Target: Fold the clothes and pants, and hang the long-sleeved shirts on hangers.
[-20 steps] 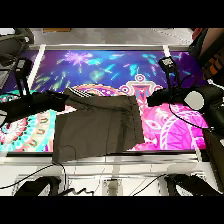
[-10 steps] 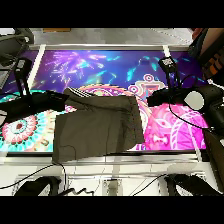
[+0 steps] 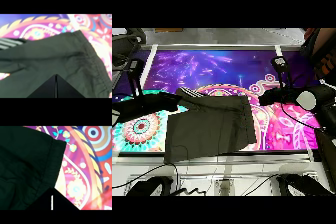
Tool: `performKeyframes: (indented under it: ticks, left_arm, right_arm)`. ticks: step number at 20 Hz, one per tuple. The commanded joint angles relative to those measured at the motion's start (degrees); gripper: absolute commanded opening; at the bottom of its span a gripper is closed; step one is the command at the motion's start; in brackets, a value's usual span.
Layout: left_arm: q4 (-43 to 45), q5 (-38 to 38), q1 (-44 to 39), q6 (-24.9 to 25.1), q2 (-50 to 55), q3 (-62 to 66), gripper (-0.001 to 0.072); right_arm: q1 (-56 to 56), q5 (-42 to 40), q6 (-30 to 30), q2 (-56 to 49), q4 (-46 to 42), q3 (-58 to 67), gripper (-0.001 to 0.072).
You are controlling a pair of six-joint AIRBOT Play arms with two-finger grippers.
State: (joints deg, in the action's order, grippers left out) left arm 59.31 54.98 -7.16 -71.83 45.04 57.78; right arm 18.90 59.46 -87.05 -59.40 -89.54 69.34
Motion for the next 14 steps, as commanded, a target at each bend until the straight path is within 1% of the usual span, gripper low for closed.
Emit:
performKeyframes:
  ticks: [1, 2, 4, 5, 6, 7, 8, 9, 10, 11, 12, 13, 14]
  left_arm:
    - [8.22, 5.46, 0.07, -1.46, 0.11, 0.0, 0.0007]
    - [10.99, 7.85, 0.07, -1.49, 0.09, 0.0, 0.0007]
    - [16.09, 12.09, 0.09, -2.73, 0.09, 0.0, 0.0007]
    - [17.97, 13.73, 0.09, -3.76, 0.09, 0.0, 0.0007]
    - [19.19, 15.23, 0.09, -4.85, 0.11, 0.0, 0.0022]
    - [19.32, 16.11, 0.07, -4.92, 0.11, 0.0, 0.0107]
    - [19.3, 16.26, 0.07, -4.92, 0.11, 0.0, 0.0268]
    - [19.3, 16.24, 0.07, -4.9, 0.13, 0.0, 0.0414]
    - [19.3, 16.2, 0.04, -4.9, 0.13, 0.0, 0.0472]
    - [19.3, 16.22, 0.04, -4.9, 0.13, 0.0, 0.0475]
    - [19.3, 16.2, 0.04, -4.9, 0.13, 0.0, 0.0476]
    - [19.3, 16.13, 0.04, -4.9, 0.15, 0.0, 0.0475]
    - [19.3, 15.87, 0.04, -4.85, 0.2, 0.0, 0.048]
  right_arm:
    - [-0.61, -1.75, 5.62, -0.55, -4.42, -0.02, 0.0023]
    - [-2.54, 1.05, 7.02, -1.29, -6.14, -0.13, 0.0022]
    - [-9.55, 6.45, 7.61, -3.15, -6.12, -2.38, 0.0022]
    - [-13.62, 8.61, 9.84, -3.69, -4.81, -4.76, 0.0021]
    - [-18.21, 10.97, 14.86, -4.02, -0.94, -8.02, 0.0021]
    - [-22.91, 12.61, 19.61, -4.07, 6.01, -11.82, 0.002]
    - [-27.04, 13.49, 23.17, -4.07, 15.13, -15.69, 0.002]
    - [-30.73, 13.92, 26.86, -4.09, 23.91, -20.04, 0.0021]
    - [-33.2, 13.14, 27.36, -4.09, 28.98, -23.69, 0.0043]
    - [-34.71, 11.65, 26.93, -4.09, 32.09, -27.1, 0.02]
    - [-34.93, 10.08, 24.44, -4.13, 33.55, -30.05, 0.0406]
    - [-34.77, 9.29, 23.17, -4.48, 34.64, -32.26, 0.0442]
    - [-34.56, 9.07, 23.19, -5.31, 36.11, -34.12, 0.0442]
